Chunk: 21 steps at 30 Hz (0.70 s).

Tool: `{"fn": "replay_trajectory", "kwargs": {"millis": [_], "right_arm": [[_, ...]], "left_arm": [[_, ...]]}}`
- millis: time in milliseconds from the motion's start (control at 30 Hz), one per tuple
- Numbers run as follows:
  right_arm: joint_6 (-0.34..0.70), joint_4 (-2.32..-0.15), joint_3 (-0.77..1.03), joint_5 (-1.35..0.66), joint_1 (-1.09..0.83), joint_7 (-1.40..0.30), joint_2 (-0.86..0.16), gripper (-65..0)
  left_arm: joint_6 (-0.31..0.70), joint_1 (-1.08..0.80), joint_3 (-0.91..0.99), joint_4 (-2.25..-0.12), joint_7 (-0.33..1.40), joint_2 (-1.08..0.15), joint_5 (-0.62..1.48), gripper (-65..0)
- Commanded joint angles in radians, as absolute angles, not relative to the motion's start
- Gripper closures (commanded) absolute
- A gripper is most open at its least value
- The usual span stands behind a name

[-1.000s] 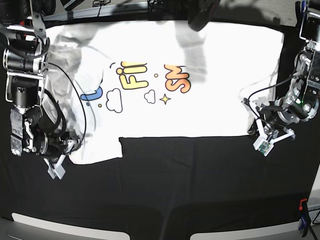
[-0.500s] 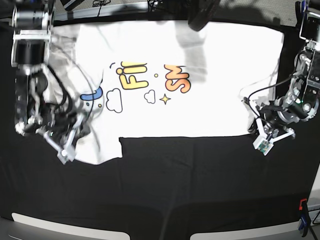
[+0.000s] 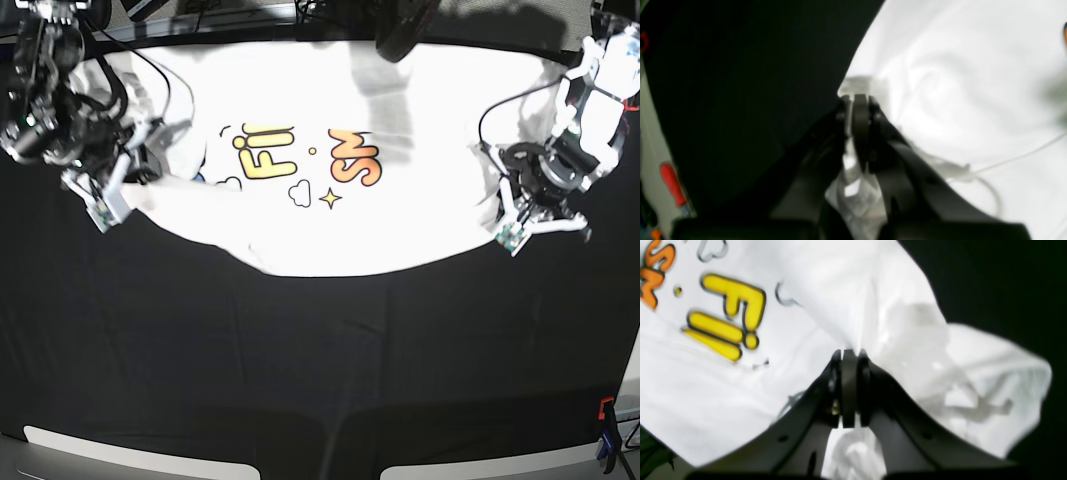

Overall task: Layout the t-shirt on the table in an organized manner, then fold the t-shirt properly
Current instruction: 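Lift the hem with both grippers and fold it over toward the collar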

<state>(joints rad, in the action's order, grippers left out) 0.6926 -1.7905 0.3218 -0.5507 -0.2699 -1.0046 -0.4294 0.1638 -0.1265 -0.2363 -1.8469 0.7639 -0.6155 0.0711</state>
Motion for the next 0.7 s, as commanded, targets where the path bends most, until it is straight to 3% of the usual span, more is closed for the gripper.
{"fn": "replay_trajectory", "kwargs": {"millis": [0,333,667], "right_arm": [[0.698,-1.823,0.344,-0.561,-0.282,-0.992,-0.446,0.0],[0.698,-1.848,0.421,-0.561,-0.417,-0.987,-0.446,0.0],[0.698,-1.852,0.479,-0.561,-0.439,-0.994,-0.446,0.0]], "left_arm": [[0.148,-0.126,-0.229,-1.867,0.761,-0.630,0.056,0.0],[0.083,-0.202,-0.229,-1.877,0.770,-0.633,-0.107,0.0],[0.048,-0.202,-0.229,-1.945,0.831,-0.668,-0.112,0.0]]}}
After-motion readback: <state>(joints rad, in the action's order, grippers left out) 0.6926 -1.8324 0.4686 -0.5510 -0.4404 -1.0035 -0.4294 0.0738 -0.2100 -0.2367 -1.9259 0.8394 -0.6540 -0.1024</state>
